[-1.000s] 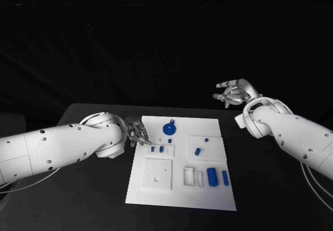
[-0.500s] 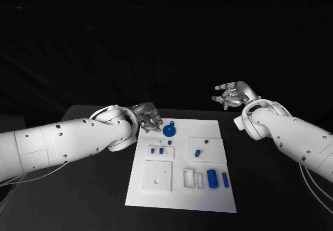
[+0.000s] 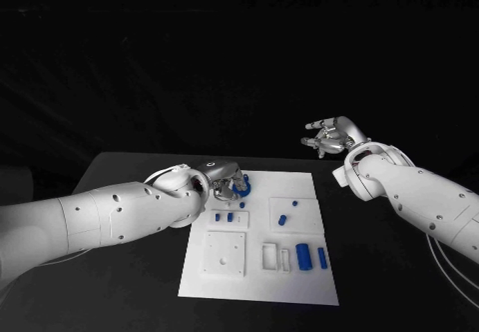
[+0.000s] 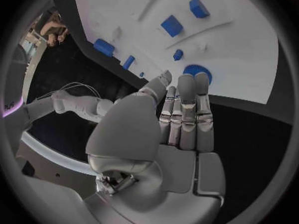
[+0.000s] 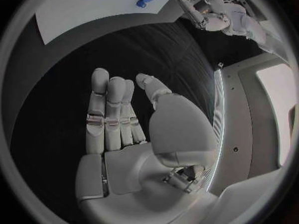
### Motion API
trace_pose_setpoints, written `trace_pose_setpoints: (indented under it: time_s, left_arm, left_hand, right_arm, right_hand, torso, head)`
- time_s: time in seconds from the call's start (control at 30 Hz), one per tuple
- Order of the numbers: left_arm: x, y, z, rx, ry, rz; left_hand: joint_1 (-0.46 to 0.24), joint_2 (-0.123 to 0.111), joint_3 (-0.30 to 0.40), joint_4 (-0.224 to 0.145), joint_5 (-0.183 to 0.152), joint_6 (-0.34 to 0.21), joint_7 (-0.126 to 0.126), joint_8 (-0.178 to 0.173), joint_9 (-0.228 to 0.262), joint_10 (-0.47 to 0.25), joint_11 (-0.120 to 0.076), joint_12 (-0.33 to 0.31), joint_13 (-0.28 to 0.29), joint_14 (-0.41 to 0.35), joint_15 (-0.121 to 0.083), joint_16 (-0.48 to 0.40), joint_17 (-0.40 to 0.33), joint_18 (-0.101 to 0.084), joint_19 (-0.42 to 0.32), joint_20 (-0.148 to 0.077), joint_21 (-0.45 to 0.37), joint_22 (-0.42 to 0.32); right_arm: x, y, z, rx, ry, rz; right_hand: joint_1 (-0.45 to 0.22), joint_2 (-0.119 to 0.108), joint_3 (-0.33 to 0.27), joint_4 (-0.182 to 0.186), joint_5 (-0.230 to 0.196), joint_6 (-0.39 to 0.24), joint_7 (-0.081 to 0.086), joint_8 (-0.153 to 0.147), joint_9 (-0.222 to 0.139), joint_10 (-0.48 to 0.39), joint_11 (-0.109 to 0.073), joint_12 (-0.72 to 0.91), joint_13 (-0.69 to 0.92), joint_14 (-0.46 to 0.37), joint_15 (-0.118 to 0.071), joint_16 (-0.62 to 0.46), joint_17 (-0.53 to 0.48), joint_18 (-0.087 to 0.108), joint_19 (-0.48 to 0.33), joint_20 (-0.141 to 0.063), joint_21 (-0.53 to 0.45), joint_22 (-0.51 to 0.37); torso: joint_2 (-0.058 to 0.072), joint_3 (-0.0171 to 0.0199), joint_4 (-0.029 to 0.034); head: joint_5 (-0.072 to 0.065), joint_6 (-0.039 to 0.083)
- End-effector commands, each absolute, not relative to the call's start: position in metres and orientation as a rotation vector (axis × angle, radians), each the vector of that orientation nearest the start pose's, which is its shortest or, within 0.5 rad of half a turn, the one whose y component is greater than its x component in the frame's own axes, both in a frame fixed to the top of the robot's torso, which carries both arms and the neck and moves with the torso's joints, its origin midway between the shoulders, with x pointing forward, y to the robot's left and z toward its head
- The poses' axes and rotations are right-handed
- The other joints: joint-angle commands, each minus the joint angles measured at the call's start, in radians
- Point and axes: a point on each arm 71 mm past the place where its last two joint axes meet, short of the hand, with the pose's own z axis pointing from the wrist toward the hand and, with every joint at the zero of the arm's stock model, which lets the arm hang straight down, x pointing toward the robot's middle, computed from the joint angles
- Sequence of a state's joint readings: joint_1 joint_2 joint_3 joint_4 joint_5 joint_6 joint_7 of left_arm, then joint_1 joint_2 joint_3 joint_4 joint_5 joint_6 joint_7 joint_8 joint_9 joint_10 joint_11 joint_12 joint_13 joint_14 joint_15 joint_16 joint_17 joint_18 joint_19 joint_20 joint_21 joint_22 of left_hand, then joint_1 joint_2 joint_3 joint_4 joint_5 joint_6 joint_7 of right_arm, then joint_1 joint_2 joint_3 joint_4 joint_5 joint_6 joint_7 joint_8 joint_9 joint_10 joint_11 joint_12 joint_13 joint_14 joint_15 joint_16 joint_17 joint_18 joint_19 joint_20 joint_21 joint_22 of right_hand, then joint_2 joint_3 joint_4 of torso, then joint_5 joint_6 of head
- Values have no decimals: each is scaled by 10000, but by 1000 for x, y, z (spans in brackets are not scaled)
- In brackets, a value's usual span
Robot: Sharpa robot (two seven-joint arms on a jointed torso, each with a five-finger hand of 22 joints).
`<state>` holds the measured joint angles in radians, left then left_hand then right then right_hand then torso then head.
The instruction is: Assemble the parts on the task board
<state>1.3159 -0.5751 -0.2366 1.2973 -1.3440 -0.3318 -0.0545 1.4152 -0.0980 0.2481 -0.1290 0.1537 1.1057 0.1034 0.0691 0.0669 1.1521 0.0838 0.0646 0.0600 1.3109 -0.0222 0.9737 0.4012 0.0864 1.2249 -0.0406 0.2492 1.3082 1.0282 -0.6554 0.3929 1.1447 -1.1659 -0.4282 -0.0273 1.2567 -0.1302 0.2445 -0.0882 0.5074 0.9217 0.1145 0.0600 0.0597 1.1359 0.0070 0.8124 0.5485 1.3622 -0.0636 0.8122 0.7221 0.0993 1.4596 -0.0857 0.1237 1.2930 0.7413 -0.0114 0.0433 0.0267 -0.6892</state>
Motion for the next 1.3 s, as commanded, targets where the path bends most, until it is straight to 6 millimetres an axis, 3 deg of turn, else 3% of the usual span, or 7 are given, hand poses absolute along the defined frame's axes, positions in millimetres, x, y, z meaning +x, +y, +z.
trace_pose_setpoints:
  time_s: [0.03, 0.17, 0.27, 0.8, 1.03, 1.3]
  left_arm:
    - [514, 120, -205, 3849, 16667, -7131]
    - [514, 116, -208, 4254, 16768, -7100]
    - [515, 113, -211, 4548, 16917, -6999]
    - [519, 110, -222, 5127, 17750, -6326]
    - [520, 109, -226, 5147, 17690, -6276]
    - [522, 109, -229, 5146, 17599, -6236]
  left_hand:
    - [-22, -145, 14, 31, -137, -33, -16, -60, -15, -161, -2, -56, -15, 94, 11, 232, 25, 149, 145, 15, -56, 88]
    - [4, -209, -215, 89, -587, -431, -74, -61, -33, -441, -6, -55, -12, 278, -50, 814, 134, 148, 405, -10, 33, 160]
    - [132, -163, -471, 158, -617, -412, -78, -63, -33, -603, -22, -59, -18, 342, -86, 1150, 68, 118, 474, -46, 70, 179]
    - [211, -52, -643, 284, -536, -425, -23, -62, -37, -740, 18, -63, -21, 427, -34, 1454, -115, 176, 526, 1, 118, 185]
    - [100, 5, -248, 176, -248, -331, 6, -65, -38, -327, -7, -69, -26, 409, 3, 1556, -147, 247, 500, 26, 274, 212]
    - [-94, -63, 217, 65, -193, -265, 8, -67, -39, -272, -18, -67, -25, 403, -6, 1588, -207, 271, 402, 26, 496, 203]
  right_arm:
    - [565, -252, -156, 4984, 13876, 7674]
    - [565, -251, -156, 4975, 13873, 7696]
    - [565, -250, -156, 4967, 13873, 7716]
    - [565, -248, -155, 4945, 13869, 7777]
    - [565, -247, -155, 4930, 13885, 7803]
    - [564, -246, -155, 4915, 13921, 7822]
  right_hand:
    - [-1, -33, 7, 50, 36, 137, 85, -7, 3, -99, -45, 28, -8, -50, 2, -38, -14, 69, 361, 38, -60, -9]
    - [-1, -33, 7, 50, 36, 137, 85, -7, 3, -99, -45, 28, -8, -50, 2, -38, -14, 69, 361, 38, -60, -9]
    - [-15, -30, 7, 60, 45, 152, 85, -6, 3, -95, -46, 35, -6, -44, 0, -33, -12, 69, 368, 36, -56, -5]
    - [-15, -30, 7, 60, 45, 152, 85, -6, 3, -95, -46, 35, -6, -44, 0, -33, -12, 69, 368, 36, -56, -5]
    - [-15, -30, 7, 60, 45, 152, 85, -6, 3, -95, -46, 35, -6, -44, 0, -33, -12, 69, 368, 36, -56, -5]
    - [-15, -30, 7, 60, 45, 152, 85, -6, 3, -95, -46, 35, -6, -44, 0, -33, -12, 69, 368, 36, -56, -5]
  torso:
    - [0, -5, -6]
    - [-10, 3, 6]
    - [-14, 1, 11]
    - [-12, -6, 10]
    - [-8, -5, 6]
    - [-20, 3, 15]
  head:
    - [-19, -22]
    - [-24, -29]
    - [-25, -32]
    - [-51, -72]
    - [-74, -93]
    - [-90, -107]
